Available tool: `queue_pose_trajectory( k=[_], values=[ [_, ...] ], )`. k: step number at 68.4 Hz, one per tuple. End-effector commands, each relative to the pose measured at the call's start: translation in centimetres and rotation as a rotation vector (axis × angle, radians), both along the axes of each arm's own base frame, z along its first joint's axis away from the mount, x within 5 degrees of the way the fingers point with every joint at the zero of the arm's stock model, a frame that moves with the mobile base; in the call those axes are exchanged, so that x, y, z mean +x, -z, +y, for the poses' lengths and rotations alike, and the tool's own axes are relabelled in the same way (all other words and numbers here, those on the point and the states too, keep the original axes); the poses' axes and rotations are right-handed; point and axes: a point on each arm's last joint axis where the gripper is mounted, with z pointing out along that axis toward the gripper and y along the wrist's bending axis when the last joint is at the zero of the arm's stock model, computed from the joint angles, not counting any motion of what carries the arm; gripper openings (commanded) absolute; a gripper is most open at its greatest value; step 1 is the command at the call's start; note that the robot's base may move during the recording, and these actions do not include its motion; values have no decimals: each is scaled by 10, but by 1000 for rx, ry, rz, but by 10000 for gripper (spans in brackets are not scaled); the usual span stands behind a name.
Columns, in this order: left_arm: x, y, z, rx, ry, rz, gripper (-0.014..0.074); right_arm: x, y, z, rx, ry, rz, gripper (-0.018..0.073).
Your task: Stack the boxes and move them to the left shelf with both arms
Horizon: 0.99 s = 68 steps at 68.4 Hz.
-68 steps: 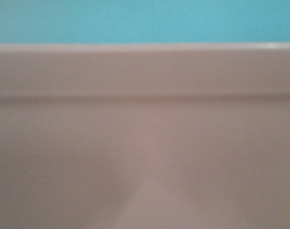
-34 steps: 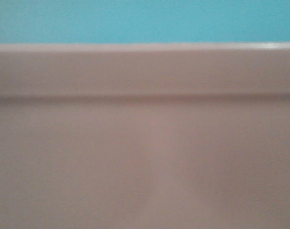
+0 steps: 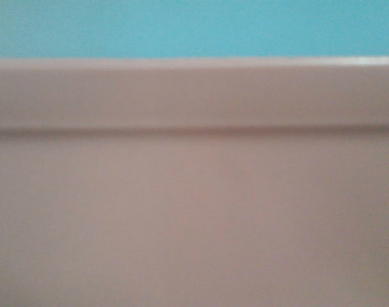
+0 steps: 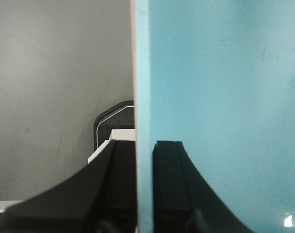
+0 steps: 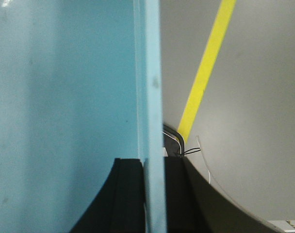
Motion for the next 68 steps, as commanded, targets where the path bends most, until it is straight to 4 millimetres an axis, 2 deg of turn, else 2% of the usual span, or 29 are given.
queue_pose_trajectory(
  k=[1,68],
  values=[
    [-13,-18,4,-40,10,43,-12,-3,-16,-5,28,3,-37,57],
    [-13,-18,4,-39,10,42,-12,-4,-15,-6,16,6,-29,57]
  ],
)
